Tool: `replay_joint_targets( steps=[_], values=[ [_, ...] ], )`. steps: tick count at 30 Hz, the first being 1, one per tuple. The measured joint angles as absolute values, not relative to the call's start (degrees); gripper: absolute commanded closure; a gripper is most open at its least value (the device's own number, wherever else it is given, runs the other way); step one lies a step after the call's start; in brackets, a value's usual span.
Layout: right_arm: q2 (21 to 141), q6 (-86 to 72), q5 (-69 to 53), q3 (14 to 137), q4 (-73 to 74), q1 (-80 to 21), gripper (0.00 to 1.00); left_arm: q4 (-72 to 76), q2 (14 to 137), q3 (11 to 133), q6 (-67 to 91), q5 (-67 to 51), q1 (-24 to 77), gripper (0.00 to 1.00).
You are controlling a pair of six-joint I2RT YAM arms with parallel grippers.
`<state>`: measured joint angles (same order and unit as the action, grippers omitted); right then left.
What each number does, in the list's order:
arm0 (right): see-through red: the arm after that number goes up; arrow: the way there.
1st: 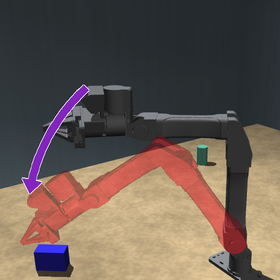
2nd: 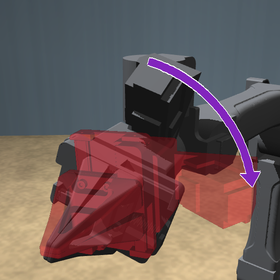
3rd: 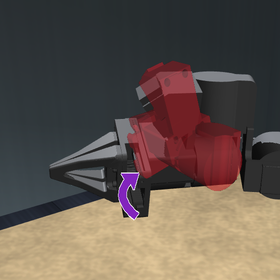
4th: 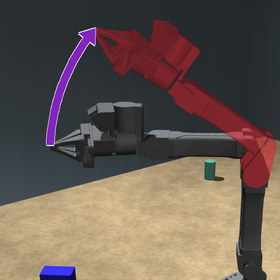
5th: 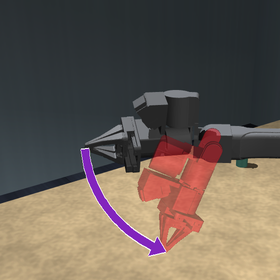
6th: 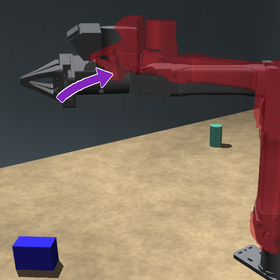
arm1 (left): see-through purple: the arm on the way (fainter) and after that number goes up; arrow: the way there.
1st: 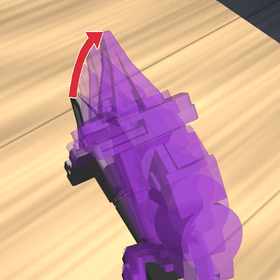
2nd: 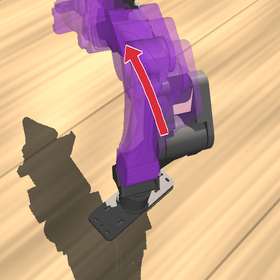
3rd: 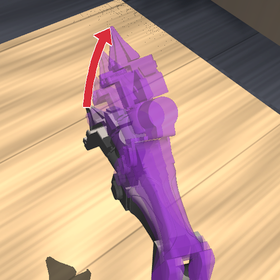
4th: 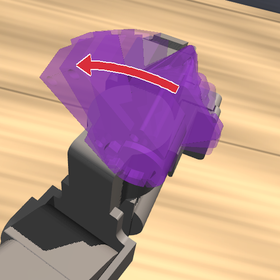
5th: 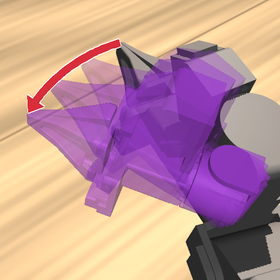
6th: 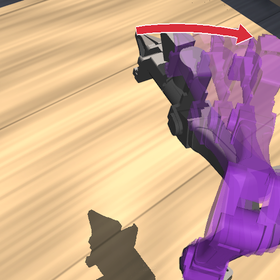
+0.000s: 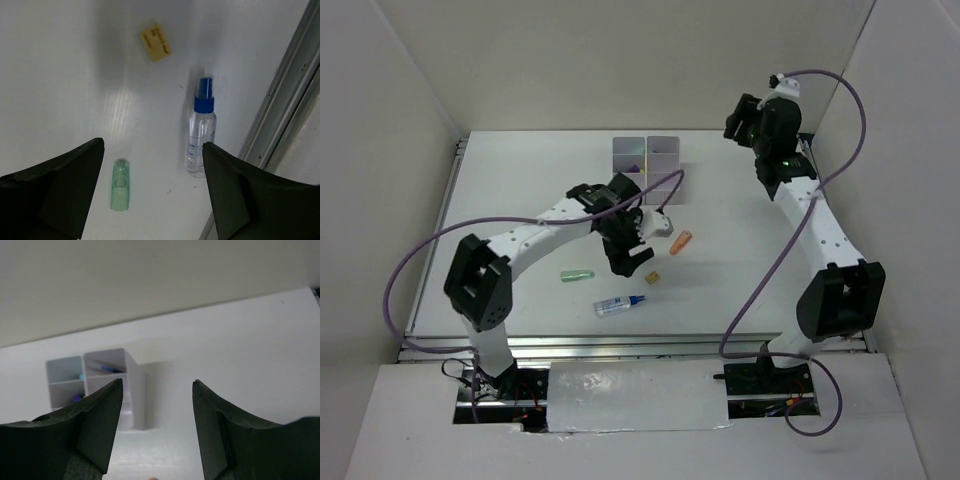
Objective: Sort the stationery into containers
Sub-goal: Pick up the stationery from the corner of the board.
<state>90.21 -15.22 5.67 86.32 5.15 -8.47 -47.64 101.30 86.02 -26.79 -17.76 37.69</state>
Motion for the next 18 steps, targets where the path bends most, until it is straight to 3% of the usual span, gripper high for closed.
replay_joint_targets(
  steps=[9,18],
  values=[
    [83.6,-14.0,5.2,71.4,11.6,-1.5,0.38,-62.7,114.7,96.9,-26.6,-11.1,46.2,0.06],
    [76.4,-13.5,4.2,68.8,12.7,-0.3,0.39,-67.6,120.8,100.3,-23.9,-6.1,51.1,0.13]
  ],
)
